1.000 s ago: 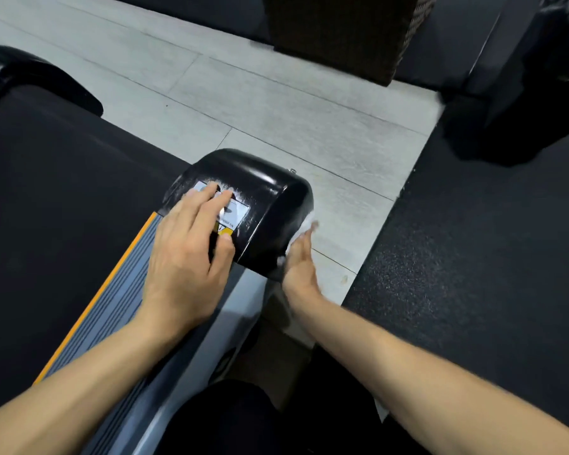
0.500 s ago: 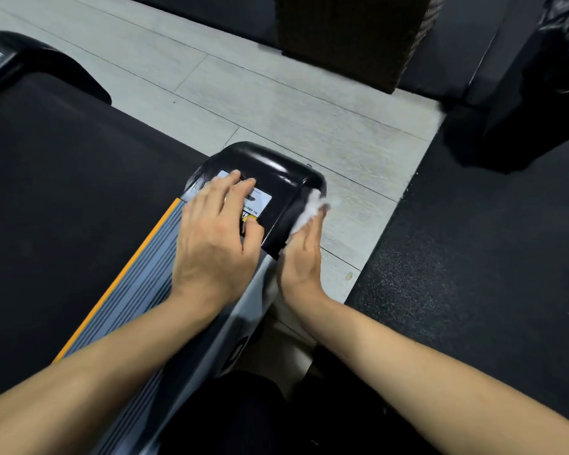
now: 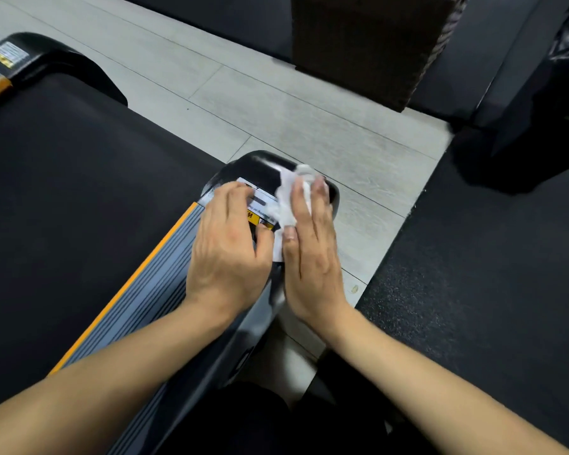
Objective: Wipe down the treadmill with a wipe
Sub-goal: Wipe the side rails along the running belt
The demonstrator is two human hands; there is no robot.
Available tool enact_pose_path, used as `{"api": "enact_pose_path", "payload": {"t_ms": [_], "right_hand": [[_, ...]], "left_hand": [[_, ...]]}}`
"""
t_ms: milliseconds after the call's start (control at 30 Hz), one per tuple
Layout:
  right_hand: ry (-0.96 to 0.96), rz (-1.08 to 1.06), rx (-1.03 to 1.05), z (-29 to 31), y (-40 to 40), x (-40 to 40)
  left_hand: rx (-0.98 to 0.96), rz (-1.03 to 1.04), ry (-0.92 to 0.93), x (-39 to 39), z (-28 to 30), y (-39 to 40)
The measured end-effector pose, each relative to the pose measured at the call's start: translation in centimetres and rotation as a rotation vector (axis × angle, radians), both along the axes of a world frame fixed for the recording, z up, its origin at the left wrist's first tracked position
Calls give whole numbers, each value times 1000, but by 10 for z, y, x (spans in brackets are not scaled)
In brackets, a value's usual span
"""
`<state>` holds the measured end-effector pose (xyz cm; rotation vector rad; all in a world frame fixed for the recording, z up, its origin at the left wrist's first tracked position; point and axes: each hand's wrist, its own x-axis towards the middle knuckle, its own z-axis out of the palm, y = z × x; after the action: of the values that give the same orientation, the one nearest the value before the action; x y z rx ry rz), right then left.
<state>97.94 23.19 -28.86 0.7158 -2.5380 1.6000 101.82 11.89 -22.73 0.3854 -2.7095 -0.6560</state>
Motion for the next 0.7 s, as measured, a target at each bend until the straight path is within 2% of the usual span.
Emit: {"api": "enact_pose_path", "payload": {"t_ms": [67, 100, 167, 233, 333, 500, 700], "right_hand": [[204, 50, 224, 11, -4, -24], [232, 101, 348, 19, -7, -38], [179, 277, 576, 35, -15, -67], [79, 471, 711, 51, -26, -96], [-116, 603, 774, 70, -46, -134], [-474, 512, 797, 56, -58, -177], [-699, 418, 663, 32, -10, -179]], "left_hand": [[-52, 14, 6, 0, -2, -2], [-79, 15, 9, 0, -3, -3], [-90, 15, 22, 0, -3, -3], [-51, 25, 33, 1, -2, -2], [-19, 48, 39, 1, 0, 1], [-8, 55, 19, 0, -1, 0], [-61, 43, -7, 0, 2, 0]]}}
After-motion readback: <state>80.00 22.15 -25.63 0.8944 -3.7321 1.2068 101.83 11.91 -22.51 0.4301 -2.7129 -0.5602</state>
